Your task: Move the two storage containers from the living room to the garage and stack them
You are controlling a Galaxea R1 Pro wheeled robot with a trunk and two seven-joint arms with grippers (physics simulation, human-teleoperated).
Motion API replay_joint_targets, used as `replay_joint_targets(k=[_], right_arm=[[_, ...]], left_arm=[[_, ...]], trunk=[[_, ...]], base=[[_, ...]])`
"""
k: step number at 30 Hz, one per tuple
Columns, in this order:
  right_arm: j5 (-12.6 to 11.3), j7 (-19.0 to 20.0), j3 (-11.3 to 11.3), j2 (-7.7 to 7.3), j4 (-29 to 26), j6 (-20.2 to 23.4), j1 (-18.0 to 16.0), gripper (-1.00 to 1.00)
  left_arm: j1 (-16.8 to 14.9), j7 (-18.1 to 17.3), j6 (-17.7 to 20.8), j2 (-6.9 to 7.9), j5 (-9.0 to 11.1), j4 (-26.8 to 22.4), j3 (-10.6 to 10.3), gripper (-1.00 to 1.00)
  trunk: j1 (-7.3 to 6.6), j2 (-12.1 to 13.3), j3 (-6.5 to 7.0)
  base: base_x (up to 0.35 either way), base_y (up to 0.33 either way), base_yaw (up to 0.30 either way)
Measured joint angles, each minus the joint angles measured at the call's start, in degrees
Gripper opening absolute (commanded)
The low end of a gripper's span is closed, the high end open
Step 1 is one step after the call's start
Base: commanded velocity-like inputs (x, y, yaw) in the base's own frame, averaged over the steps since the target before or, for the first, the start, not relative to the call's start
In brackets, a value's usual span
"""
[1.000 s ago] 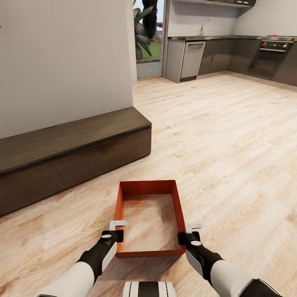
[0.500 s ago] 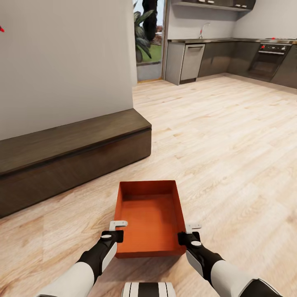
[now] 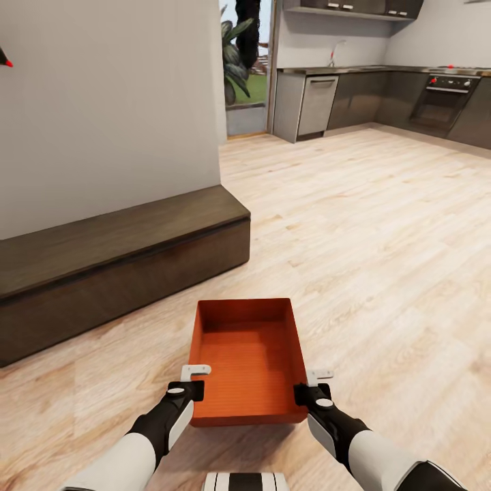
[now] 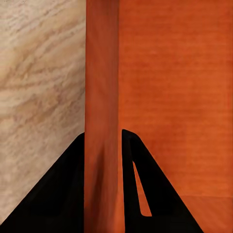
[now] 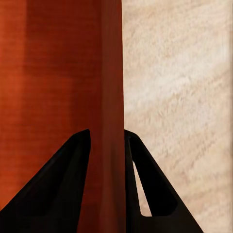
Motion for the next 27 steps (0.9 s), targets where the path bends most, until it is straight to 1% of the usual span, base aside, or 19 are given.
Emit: replay_joint_targets(k=[13, 27], right_arm=[[-0.3, 0.0, 0.1, 0.02, 0.1, -0.3, 0.0, -1.0], [0.1, -0.1, 0.0, 0.09, 0.0, 0.0, 0.0, -1.0]], left_arm=[[0.0, 0.0, 0.0, 0.0, -0.1, -0.1, 0.0, -1.0], [0.0, 0.0, 0.0, 0.05, -0.1, -0.1, 0.0, -1.0]], trunk=[[-2.86, 5.2, 2.33], [-5.93, 10.8, 4.85]], base=[[0.0, 0.0, 0.0], [0.0, 0.0, 0.0]])
